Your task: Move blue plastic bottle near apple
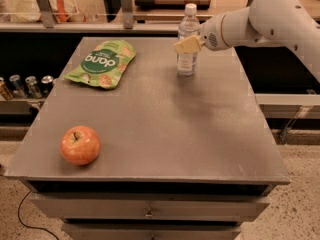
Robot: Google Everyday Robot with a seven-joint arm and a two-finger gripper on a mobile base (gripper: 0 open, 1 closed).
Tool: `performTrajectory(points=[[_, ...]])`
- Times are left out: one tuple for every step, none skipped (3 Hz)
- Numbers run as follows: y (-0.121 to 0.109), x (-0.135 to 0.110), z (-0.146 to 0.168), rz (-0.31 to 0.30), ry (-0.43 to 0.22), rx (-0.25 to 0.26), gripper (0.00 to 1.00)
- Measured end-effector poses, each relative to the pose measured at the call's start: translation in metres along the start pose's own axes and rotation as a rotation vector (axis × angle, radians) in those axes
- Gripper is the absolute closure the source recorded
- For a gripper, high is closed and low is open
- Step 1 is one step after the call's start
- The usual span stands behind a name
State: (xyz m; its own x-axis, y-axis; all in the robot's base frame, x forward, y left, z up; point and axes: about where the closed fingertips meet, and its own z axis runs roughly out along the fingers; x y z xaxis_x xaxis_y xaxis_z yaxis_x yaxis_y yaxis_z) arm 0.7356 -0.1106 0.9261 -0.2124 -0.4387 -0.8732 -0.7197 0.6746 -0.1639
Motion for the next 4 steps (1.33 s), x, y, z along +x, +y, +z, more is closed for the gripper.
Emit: performTrajectory(points=[[0.001, -0.021, -0.015, -0.046, -0.015, 0.004, 1.00], [0.012, -0.046, -0.033, -0.102, -0.042, -0.009, 1.00], [0.012, -0.046, -0.033, -0.102, -0.042, -0.009, 1.00], [0.032, -0.045, -0.038, -0.141, -0.042, -0.054, 1.00]])
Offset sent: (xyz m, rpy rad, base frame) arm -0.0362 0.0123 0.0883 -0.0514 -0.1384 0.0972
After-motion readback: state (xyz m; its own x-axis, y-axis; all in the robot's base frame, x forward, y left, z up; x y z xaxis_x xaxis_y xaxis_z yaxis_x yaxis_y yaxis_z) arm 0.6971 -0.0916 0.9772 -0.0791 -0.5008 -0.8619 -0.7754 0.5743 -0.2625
